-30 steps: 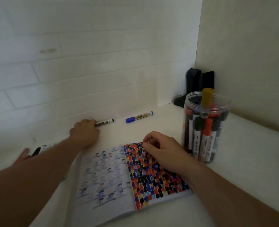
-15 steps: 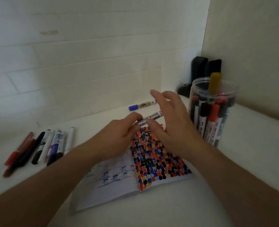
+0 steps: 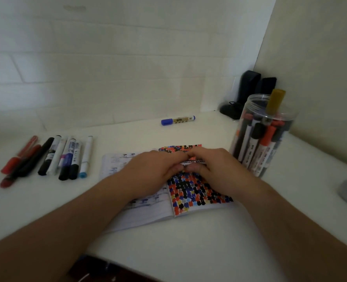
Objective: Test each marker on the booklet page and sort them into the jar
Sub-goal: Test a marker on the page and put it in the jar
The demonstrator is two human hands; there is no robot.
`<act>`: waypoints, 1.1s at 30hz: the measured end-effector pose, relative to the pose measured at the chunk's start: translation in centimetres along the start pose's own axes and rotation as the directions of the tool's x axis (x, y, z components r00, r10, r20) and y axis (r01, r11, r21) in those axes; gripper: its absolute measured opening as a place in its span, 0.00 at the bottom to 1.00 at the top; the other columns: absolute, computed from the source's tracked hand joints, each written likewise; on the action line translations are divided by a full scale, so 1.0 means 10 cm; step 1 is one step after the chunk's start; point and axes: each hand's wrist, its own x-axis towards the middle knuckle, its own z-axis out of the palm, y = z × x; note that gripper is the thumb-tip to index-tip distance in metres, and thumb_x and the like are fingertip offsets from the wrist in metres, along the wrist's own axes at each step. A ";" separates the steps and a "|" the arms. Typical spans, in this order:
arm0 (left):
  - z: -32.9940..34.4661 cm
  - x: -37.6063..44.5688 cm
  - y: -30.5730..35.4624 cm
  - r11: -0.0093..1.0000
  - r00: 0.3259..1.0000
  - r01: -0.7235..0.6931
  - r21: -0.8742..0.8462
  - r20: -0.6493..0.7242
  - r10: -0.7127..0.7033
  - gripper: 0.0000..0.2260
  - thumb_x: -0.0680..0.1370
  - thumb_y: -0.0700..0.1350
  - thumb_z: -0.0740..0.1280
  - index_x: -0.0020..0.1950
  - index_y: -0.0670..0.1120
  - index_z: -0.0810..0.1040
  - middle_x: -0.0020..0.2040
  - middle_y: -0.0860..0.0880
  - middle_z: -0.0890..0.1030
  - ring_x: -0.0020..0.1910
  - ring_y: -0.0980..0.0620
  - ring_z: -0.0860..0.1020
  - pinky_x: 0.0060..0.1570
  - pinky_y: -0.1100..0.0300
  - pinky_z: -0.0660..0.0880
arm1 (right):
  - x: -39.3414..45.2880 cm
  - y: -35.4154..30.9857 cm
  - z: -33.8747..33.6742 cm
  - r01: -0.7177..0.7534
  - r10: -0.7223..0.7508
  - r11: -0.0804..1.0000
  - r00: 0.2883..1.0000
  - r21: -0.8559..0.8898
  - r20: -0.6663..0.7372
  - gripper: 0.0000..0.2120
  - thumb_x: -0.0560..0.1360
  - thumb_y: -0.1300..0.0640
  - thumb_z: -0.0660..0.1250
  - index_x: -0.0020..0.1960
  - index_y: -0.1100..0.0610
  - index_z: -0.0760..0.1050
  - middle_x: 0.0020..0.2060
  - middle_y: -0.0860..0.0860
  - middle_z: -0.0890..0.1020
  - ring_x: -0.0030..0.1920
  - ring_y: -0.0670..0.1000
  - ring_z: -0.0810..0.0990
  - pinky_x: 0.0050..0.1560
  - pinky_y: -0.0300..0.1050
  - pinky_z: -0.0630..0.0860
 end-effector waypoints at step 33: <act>-0.03 -0.14 0.11 0.988 0.996 -0.020 -0.152 0.078 0.032 0.19 0.65 0.67 0.68 0.54 0.63 0.77 0.49 0.59 0.73 0.49 0.58 0.73 0.51 0.53 0.76 | -0.59 -0.26 -0.06 -0.087 0.144 0.696 0.989 0.713 -0.020 0.09 0.68 0.61 0.73 0.34 0.56 0.74 0.27 0.52 0.76 0.28 0.49 0.72 0.29 0.41 0.69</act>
